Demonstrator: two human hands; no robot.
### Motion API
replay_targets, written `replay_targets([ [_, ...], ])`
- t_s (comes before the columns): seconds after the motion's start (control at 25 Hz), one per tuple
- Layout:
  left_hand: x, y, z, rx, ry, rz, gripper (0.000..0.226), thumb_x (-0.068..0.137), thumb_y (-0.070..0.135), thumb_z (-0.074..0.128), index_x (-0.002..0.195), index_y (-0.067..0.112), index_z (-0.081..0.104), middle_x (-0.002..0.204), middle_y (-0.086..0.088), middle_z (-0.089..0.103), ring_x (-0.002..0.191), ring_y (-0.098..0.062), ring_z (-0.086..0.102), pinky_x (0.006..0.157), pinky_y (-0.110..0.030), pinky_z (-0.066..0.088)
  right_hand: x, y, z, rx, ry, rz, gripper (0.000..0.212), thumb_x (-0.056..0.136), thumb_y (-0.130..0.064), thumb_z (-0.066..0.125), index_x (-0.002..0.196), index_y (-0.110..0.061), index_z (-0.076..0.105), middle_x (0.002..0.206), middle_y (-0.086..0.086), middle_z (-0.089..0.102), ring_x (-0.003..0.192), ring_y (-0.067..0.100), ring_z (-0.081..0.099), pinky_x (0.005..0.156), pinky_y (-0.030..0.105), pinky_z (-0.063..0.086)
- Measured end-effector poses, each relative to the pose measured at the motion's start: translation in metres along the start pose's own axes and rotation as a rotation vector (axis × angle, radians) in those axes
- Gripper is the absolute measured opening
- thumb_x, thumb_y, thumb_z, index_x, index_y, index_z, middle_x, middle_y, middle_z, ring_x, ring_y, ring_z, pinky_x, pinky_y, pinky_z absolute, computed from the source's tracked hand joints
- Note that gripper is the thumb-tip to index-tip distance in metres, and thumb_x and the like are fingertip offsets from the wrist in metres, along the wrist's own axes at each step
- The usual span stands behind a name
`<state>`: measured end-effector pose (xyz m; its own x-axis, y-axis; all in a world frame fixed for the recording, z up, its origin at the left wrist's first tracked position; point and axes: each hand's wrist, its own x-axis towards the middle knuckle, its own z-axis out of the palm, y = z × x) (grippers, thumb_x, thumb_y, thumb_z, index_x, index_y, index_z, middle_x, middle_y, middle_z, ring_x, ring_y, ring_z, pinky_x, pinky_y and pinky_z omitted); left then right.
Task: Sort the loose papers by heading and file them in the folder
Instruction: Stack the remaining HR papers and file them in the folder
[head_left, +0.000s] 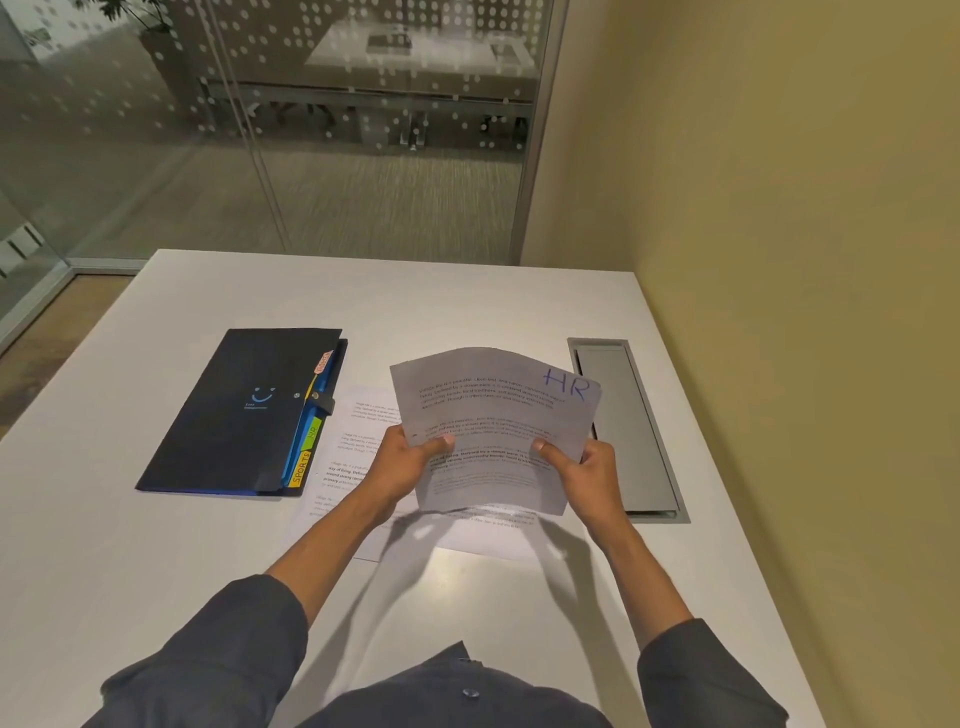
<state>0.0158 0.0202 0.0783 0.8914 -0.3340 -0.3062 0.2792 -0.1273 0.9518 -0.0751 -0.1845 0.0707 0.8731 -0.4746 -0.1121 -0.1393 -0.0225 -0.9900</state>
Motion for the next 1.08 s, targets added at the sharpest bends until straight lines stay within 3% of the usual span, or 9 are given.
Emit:
replay_targets([
  [0.2, -0.002, 0.008, 0.001, 0.002, -0.041, 0.072, 0.021, 0.082, 0.011, 0.073, 0.098, 0.024, 0.070, 0.092, 0.006, 0.075, 0.080, -0.006, 0.071, 0.068, -0.021, 0.055, -0.004, -0.013, -0.004, 0.059, 0.011, -0.053, 0.028, 0.077, -0.002, 0.080, 0.103, -0.012, 0.073, 0.091, 0.000, 0.076, 0.080, 0.011, 0.071, 0.066, 0.018, 0.054],
  [0.4, -0.001, 0.018, 0.007, -0.017, -0.022, 0.097, 0.018, 0.084, 0.010, 0.071, 0.098, 0.022, 0.071, 0.089, 0.008, 0.075, 0.075, -0.002, 0.070, 0.061, -0.014, 0.052, -0.003, -0.029, -0.007, 0.078, 0.024, -0.090, 0.014, 0.082, -0.004, 0.077, 0.092, -0.012, 0.075, 0.079, -0.005, 0.077, 0.071, 0.007, 0.070, 0.062, 0.016, 0.051],
  [0.52, -0.002, 0.014, 0.004, -0.010, -0.027, 0.093, 0.021, 0.083, 0.009, 0.071, 0.099, 0.022, 0.071, 0.090, 0.008, 0.075, 0.077, -0.002, 0.069, 0.062, -0.014, 0.053, -0.002, -0.025, -0.011, 0.070, 0.004, -0.093, 0.018, 0.081, -0.003, 0.077, 0.098, -0.006, 0.074, 0.087, 0.001, 0.076, 0.075, 0.009, 0.070, 0.064, 0.017, 0.052],
  [0.68, -0.006, -0.010, -0.002, 0.053, -0.069, 0.005, 0.022, 0.087, 0.007, 0.067, 0.102, 0.023, 0.069, 0.097, 0.008, 0.073, 0.087, -0.007, 0.067, 0.068, -0.015, 0.051, -0.007, 0.011, -0.013, -0.055, -0.038, 0.020, 0.023, 0.082, -0.008, 0.077, 0.104, -0.017, 0.073, 0.098, -0.003, 0.076, 0.093, 0.017, 0.072, 0.076, 0.024, 0.054],
  [0.88, -0.012, -0.017, -0.004, 0.031, 0.025, 0.031, 0.020, 0.088, 0.003, 0.065, 0.095, 0.022, 0.069, 0.083, 0.016, 0.073, 0.073, 0.005, 0.067, 0.061, -0.010, 0.051, -0.019, 0.022, -0.013, -0.037, -0.017, 0.013, 0.020, 0.085, -0.008, 0.073, 0.101, -0.020, 0.074, 0.096, -0.009, 0.077, 0.087, 0.006, 0.072, 0.075, 0.018, 0.056],
  [1.08, -0.017, -0.036, -0.003, 0.070, -0.063, -0.068, 0.019, 0.090, 0.007, 0.064, 0.101, 0.022, 0.067, 0.080, 0.022, 0.073, 0.075, 0.004, 0.069, 0.062, -0.011, 0.052, -0.021, 0.045, -0.013, -0.142, -0.033, 0.102, 0.025, 0.088, -0.012, 0.072, 0.112, -0.013, 0.072, 0.105, -0.002, 0.074, 0.094, 0.012, 0.070, 0.075, 0.017, 0.056],
])
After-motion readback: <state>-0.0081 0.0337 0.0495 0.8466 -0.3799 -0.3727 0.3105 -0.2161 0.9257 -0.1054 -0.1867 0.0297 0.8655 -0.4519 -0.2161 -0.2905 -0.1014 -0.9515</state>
